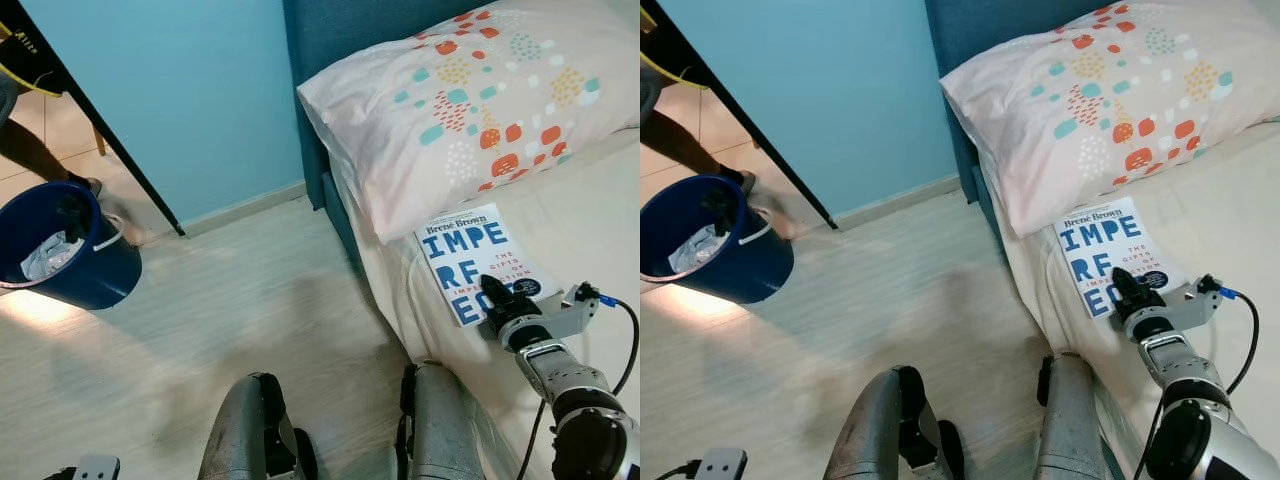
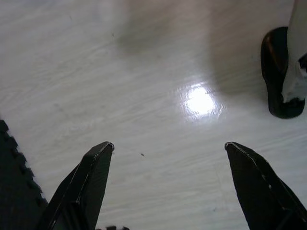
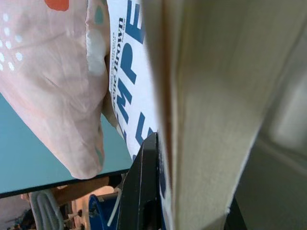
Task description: Clean up the room
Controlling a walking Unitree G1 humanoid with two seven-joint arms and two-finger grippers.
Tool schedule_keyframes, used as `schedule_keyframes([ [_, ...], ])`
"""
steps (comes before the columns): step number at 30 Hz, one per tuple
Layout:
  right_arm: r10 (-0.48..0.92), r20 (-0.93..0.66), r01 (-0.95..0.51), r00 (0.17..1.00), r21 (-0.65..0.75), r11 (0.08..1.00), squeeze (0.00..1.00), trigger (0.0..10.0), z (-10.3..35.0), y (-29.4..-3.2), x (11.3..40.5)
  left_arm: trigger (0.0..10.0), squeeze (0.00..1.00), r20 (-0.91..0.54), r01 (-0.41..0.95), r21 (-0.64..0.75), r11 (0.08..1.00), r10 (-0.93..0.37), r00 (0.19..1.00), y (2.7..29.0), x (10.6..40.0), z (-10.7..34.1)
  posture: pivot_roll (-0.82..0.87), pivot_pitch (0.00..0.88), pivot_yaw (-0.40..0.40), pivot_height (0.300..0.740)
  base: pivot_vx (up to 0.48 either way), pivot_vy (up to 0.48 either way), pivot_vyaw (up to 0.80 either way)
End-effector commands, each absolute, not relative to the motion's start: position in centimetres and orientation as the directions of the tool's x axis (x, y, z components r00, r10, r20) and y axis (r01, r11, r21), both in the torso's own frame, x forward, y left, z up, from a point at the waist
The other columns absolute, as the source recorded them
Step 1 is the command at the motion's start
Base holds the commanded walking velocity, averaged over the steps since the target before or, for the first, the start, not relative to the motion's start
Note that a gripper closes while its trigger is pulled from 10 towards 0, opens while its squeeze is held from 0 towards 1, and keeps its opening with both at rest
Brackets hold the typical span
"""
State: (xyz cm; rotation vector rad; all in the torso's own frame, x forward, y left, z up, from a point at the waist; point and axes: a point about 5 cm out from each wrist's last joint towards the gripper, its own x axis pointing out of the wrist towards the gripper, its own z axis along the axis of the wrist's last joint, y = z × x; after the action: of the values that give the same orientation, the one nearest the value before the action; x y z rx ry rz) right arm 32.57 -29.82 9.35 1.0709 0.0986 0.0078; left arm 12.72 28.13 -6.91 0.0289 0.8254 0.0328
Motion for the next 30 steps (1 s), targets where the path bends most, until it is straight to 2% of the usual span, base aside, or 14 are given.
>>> schedule_keyframes([
  [1, 0.094, -0.161, 0.091, 0.982, 0.851, 0.517, 0.00, 10.0, 8.3, -30.1, 31.7, 10.0, 0.00, -0.778, -0.030, 0.056, 0.998, 0.063, 0.626, 29.0, 10.5, -7.4, 0.10, 0.440, 0.118, 0.575, 0.000, 0.000, 0.00],
  [12, 0.024, -0.180, 0.132, 0.983, 0.797, 0.589, 0.00, 10.0, 9.6, -32.6, 31.3, 10.0, 0.00, -0.784, -0.028, 0.048, 0.998, 0.055, 0.619, 28.7, 10.2, -7.6, 0.09, 0.442, 0.113, 0.575, 0.000, 0.000, 0.00],
  [13, -0.004, -0.179, 0.145, 0.984, 0.786, 0.601, 0.73, 10.0, 9.9, -33.1, 31.3, 10.0, 0.00, -0.785, -0.026, 0.047, 0.999, 0.053, 0.617, 28.6, 10.2, -7.6, 0.09, 0.441, 0.113, 0.575, 0.000, 0.000, 0.00],
  [15, -0.004, -0.179, 0.145, 0.984, 0.786, 0.601, 0.73, 10.0, 9.9, -33.1, 31.3, 10.0, 0.00, -0.785, -0.026, 0.047, 0.999, 0.053, 0.617, 28.6, 10.2, -7.6, 0.09, 0.441, 0.113, 0.575, 0.000, 0.000, 0.00],
  [16, -0.009, -0.179, 0.148, 0.984, 0.782, 0.606, 1.00, 10.0, 10.0, -33.1, 31.4, 10.0, 0.00, -0.785, -0.026, 0.047, 0.999, 0.053, 0.617, 28.6, 10.2, -7.6, 0.09, 0.441, 0.113, 0.575, 0.000, 0.000, 0.00],
  [27, -0.028, -0.185, 0.165, 0.982, 0.786, 0.596, 1.00, 10.0, 9.7, -33.2, 31.3, 10.0, 0.00, -0.790, -0.032, 0.050, 0.998, 0.059, 0.611, 28.7, 10.3, -7.7, 0.10, 0.432, 0.112, 0.575, 0.000, 0.000, 0.00],
  [30, -0.030, -0.212, 0.186, 0.977, 0.770, 0.610, 1.00, 10.0, 9.6, -33.7, 30.8, 10.0, 0.00, -0.790, -0.035, 0.047, 0.998, 0.058, 0.610, 28.4, 10.6, -7.7, 0.08, 0.406, 0.096, 0.575, 0.000, 0.000, 0.00],
])
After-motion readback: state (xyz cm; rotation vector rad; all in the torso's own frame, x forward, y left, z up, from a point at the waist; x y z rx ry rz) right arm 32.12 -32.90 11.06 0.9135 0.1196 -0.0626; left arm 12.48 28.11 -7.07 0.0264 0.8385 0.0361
